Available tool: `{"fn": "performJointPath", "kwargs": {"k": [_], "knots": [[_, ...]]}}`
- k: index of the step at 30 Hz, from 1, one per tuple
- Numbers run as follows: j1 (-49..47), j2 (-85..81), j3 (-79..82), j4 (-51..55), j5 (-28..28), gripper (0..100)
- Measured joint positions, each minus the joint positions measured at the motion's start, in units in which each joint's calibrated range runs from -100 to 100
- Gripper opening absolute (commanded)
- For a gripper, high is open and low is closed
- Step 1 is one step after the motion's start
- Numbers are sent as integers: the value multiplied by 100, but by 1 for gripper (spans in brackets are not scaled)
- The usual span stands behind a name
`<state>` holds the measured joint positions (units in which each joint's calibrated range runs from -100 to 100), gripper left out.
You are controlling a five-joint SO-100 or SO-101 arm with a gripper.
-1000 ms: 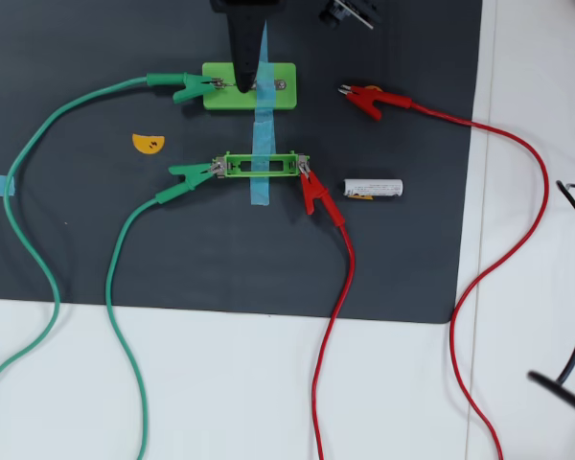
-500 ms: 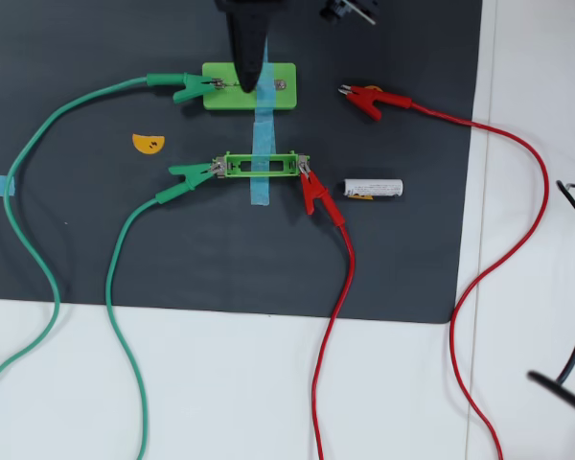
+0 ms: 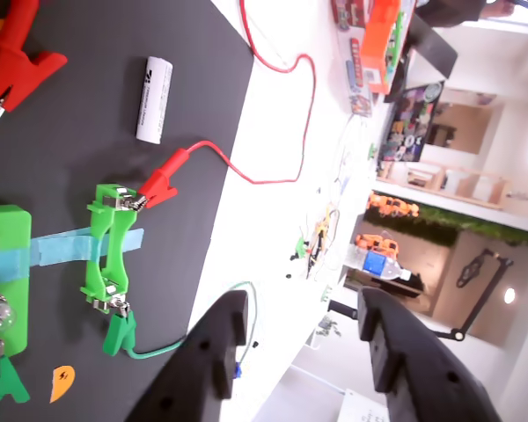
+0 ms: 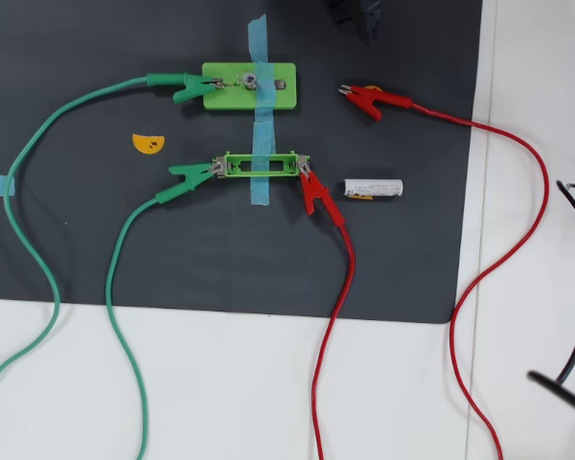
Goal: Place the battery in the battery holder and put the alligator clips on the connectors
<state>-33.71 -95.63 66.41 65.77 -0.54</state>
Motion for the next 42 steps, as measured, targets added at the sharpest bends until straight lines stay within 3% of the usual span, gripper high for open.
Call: {"fn": "performJointPath", "kwargs": {"k": [5,11,19,30,42], "knots": [[-11,1546,-586,-378,-176,12],[-22,4536,-2310,-472,-393,8],[-202,7383,-4087,163,-708,7],[-582,8097,-4984,266,-1323,8],[-582,9635,-5002,-120,-1427,8]]}}
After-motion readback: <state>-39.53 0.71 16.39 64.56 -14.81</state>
